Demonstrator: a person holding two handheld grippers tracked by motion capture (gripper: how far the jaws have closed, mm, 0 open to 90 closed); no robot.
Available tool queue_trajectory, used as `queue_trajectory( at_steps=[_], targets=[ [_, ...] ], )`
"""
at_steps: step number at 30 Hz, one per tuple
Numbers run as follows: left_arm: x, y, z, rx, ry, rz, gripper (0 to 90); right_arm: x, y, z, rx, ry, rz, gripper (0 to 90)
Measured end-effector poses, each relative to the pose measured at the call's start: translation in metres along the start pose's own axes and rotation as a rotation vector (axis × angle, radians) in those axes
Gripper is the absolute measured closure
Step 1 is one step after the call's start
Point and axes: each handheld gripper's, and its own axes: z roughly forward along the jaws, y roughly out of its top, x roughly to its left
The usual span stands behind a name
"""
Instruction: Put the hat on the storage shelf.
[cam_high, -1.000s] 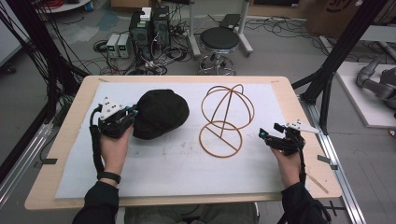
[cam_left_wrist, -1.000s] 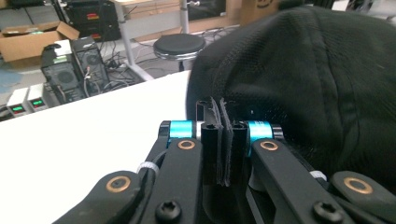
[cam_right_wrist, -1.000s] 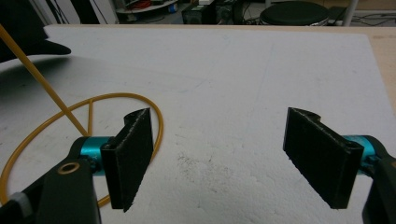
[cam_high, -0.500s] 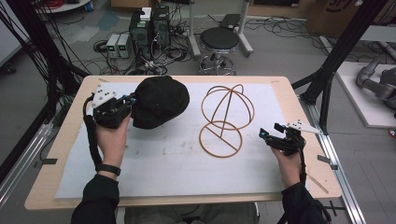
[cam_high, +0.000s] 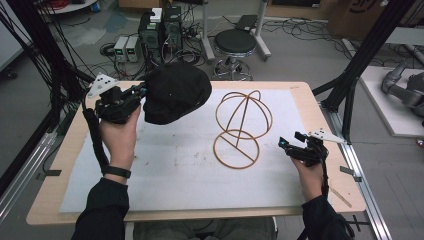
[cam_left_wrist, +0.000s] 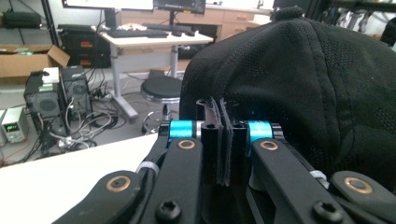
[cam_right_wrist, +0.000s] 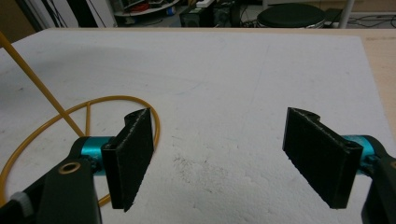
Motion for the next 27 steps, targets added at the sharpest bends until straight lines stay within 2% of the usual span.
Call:
queue_trajectory(
  at_steps=[10, 13, 21, 27],
  targets=[
    [-0.021, 0.024, 0.006, -0.022, -0.066, 0.006, 87.9, -0.002, 0.0, -0.001, -0.005, -0.004, 0.003, 24.2],
    [-0.028, 0.028, 0.01, -0.029, -0.099, -0.005, 87.9, -0.002, 0.0, -0.001, -0.005, -0.003, 0.003, 24.3],
    [-0.046, 0.03, 0.021, -0.048, -0.193, -0.048, 87.9, -0.002, 0.0, -0.002, -0.007, -0.002, -0.001, 24.5],
    [-0.062, 0.028, 0.028, -0.054, -0.231, -0.04, 87.9, -0.004, 0.0, -0.004, -0.01, -0.008, 0.003, 24.6]
  ],
)
